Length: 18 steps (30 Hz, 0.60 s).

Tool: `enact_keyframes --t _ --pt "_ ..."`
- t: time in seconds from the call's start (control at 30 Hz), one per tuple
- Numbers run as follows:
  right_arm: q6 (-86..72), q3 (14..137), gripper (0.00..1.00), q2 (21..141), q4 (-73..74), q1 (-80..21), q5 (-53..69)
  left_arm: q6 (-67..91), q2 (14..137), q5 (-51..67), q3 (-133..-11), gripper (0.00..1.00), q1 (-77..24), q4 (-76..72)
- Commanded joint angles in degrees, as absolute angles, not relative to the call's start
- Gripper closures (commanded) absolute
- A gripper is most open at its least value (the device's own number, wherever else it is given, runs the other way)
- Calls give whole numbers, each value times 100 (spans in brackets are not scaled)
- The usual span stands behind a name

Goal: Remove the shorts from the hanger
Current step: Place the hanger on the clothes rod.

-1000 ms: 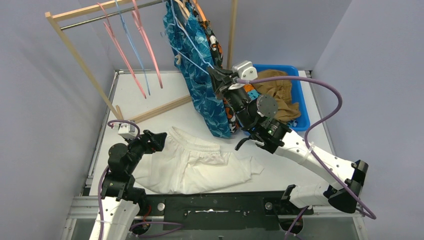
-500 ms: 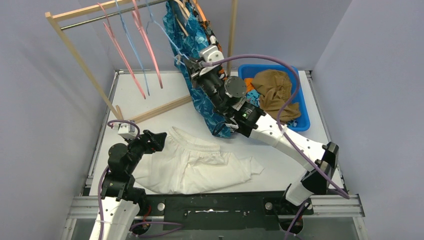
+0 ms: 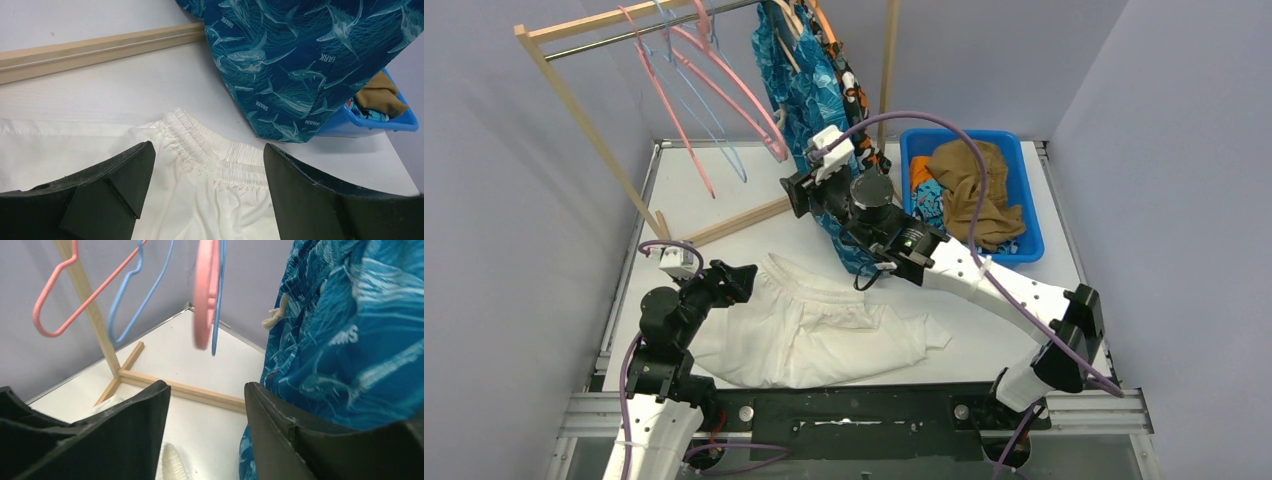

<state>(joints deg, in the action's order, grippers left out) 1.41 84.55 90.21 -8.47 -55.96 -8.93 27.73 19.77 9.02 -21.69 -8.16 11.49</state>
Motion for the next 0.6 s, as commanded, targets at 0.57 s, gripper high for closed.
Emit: enact_keyframes --t 0.57 --pt "-852 5428 11 8521 -768 -5765 1372 2654 1827 408 -2531 20 -782 1168"
